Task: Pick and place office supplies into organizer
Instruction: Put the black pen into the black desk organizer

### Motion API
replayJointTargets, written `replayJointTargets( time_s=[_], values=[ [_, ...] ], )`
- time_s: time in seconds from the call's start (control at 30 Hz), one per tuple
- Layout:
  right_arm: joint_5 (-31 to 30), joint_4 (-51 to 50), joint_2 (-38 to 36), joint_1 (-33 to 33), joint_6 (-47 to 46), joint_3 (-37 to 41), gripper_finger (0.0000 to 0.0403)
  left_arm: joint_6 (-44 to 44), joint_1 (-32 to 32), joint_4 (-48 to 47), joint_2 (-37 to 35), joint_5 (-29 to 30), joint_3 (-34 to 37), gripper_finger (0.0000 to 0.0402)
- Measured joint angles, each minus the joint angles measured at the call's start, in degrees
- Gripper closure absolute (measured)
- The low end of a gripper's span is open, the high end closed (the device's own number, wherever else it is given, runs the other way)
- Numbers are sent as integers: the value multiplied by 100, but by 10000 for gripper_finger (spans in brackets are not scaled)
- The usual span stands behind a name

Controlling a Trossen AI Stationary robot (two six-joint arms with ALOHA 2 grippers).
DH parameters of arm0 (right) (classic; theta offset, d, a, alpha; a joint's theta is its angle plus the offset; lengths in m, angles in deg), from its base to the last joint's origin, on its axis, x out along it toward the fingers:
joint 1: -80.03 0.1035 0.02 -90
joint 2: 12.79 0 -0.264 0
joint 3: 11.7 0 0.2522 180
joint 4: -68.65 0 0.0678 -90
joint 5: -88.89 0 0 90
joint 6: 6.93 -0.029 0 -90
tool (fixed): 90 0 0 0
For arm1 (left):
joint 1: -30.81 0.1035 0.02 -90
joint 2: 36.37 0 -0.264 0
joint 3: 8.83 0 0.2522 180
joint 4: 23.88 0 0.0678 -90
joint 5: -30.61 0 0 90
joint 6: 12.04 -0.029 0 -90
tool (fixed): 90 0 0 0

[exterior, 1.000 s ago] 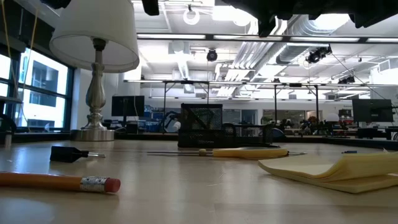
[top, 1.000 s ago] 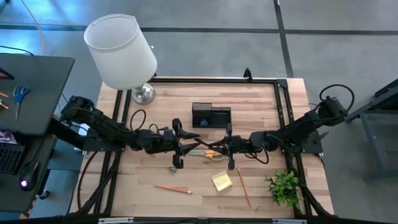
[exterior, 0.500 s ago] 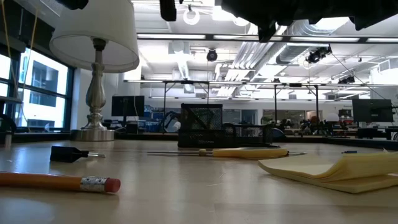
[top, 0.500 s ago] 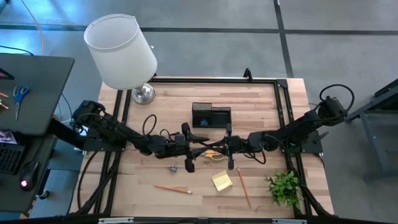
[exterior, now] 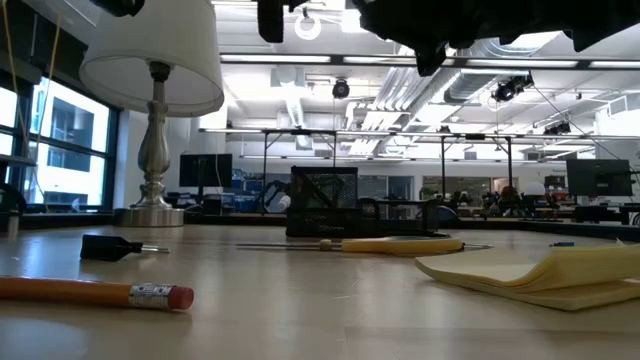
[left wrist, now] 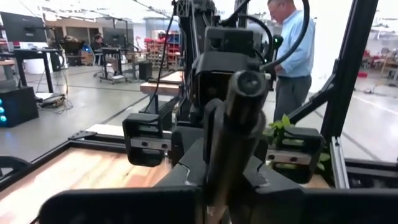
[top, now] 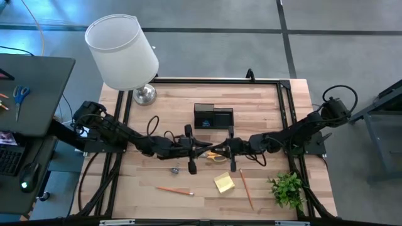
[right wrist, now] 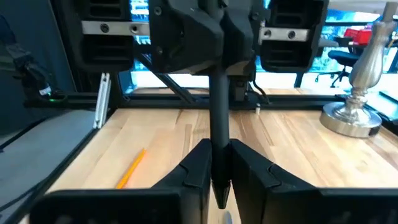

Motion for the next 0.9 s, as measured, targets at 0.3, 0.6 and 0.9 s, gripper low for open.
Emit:
replayJointTargets(
  time_s=[0.3, 0.6, 0.9],
  values=[
    [-62, -316, 63, -17, -229, -2, 292, 10, -2, -383, -192, -23, -9, 393],
    [139, 549, 1159, -31, 91, -475, 298, 64, -4, -601, -251, 118, -13, 393],
    [-298, -1311, 1458, -34, 1, -1495, 332, 157, -57, -700, -367, 471, -17, 388]
  ],
)
